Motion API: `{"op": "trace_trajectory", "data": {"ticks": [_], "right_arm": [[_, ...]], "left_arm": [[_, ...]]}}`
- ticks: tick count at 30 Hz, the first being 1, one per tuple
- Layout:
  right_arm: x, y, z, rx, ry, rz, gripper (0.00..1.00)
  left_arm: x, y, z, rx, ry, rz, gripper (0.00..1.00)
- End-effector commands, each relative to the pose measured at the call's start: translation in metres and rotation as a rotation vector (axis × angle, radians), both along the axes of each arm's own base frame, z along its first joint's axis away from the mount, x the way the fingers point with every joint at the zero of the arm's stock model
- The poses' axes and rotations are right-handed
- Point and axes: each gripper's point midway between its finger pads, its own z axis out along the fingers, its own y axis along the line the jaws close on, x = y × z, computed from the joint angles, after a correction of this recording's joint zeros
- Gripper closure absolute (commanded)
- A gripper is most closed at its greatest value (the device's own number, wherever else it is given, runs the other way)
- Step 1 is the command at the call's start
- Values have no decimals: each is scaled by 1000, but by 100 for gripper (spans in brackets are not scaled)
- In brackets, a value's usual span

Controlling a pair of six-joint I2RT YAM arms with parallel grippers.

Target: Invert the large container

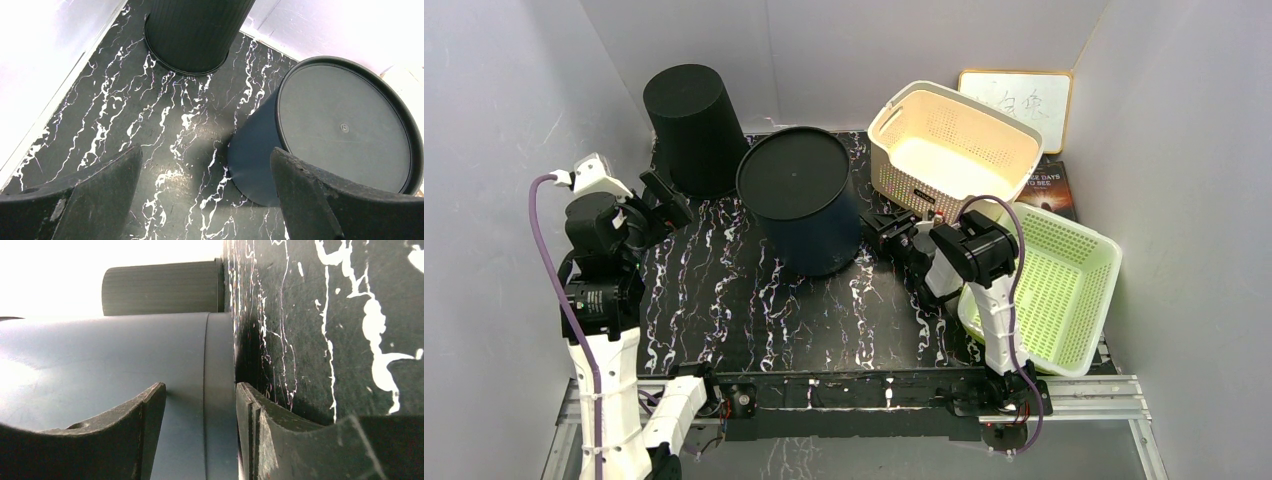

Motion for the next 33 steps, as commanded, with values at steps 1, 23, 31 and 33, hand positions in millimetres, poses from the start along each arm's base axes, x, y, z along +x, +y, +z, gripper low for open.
{"op": "trace_trajectory", "data": {"ticks": [1, 23, 31, 33], "right_arm": [[-7, -59, -61, -52, 165, -268, 45], [7, 68, -55, -527, 31, 11, 44], [-10, 173, -36, -526, -82, 219, 44], [-18, 204, -31, -515, -115, 278, 44]], "left_arm": [[4, -5, 0, 2, -10, -32, 2], [-2, -6, -3, 14, -1, -46, 2], [-1, -8, 9, 16, -32, -59, 2], [-1, -8, 7, 19, -25, -59, 2]]}}
